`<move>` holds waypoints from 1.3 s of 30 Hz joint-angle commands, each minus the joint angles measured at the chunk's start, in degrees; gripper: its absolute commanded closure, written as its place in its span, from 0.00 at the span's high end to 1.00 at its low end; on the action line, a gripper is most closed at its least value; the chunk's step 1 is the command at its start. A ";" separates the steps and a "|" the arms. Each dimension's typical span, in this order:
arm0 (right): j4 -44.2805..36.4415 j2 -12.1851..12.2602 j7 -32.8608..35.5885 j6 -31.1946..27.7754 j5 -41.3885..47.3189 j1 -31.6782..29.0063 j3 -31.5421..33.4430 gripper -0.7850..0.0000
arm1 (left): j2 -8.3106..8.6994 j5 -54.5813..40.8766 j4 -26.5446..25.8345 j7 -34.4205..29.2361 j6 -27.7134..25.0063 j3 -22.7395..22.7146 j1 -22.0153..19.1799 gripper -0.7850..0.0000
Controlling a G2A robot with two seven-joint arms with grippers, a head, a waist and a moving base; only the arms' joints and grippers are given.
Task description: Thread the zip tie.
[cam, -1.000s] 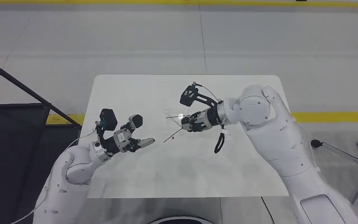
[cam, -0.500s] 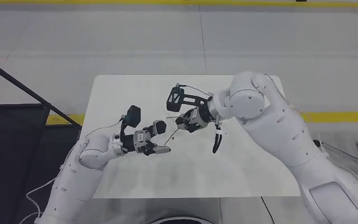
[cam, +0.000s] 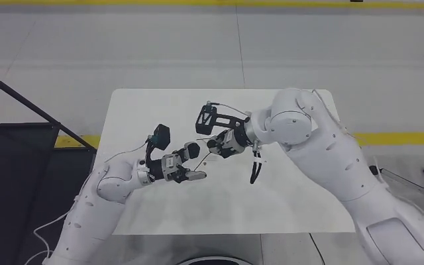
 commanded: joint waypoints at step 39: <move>3.18 -0.85 -0.12 0.62 1.58 2.65 -2.63 0.78 | 0.86 -3.69 5.42 1.10 2.86 5.79 -5.43 0.00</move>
